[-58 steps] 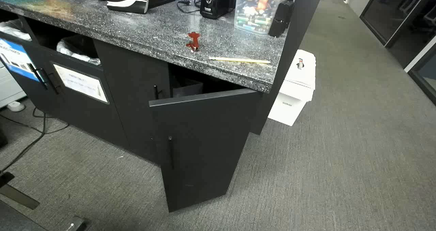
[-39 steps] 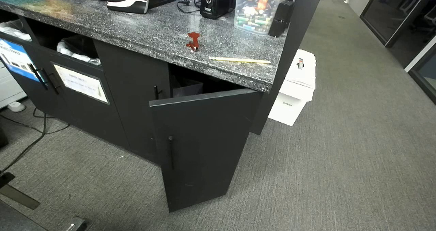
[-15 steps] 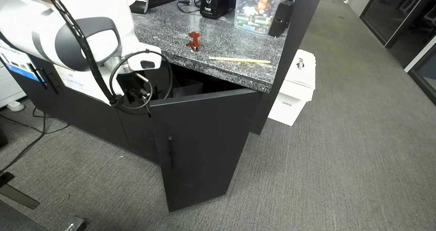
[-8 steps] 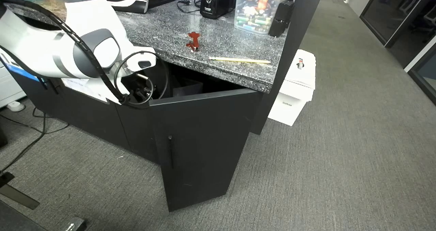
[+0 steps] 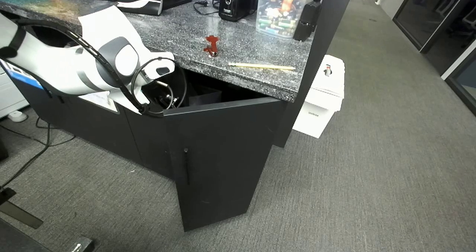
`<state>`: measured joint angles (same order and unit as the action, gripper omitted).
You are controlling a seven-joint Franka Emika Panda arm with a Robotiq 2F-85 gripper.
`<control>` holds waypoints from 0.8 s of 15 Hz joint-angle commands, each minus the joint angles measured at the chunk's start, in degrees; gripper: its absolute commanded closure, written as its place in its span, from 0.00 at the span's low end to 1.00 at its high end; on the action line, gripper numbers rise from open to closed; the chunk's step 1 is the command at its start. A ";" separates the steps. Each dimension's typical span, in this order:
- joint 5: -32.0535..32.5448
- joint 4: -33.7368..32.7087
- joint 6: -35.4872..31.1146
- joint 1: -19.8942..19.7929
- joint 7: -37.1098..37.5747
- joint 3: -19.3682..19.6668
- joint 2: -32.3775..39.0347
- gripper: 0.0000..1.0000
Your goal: Open the right door of the bottom cabinet.
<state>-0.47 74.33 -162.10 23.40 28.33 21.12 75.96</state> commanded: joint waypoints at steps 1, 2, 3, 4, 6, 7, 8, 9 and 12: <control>1.41 -5.73 0.16 0.82 2.65 2.26 4.66 0.65; 1.50 -6.28 -0.01 1.13 2.94 2.50 5.44 0.73; 1.61 -6.85 -0.19 1.55 3.24 2.59 6.07 0.79; 1.69 -7.09 -0.27 1.94 3.24 2.51 6.45 0.88; 1.66 -5.70 -1.06 3.19 2.92 1.86 6.00 0.99; 1.71 -4.16 -1.79 3.95 3.01 2.01 5.21 0.97; 0.64 -0.67 -2.63 5.07 2.46 1.75 3.21 0.95; 0.35 2.16 -3.19 5.66 2.28 1.18 1.55 0.95; -0.69 12.14 2.30 7.45 1.43 -1.84 -5.39 0.95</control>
<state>-0.32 75.11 -164.41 26.90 30.04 22.92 78.55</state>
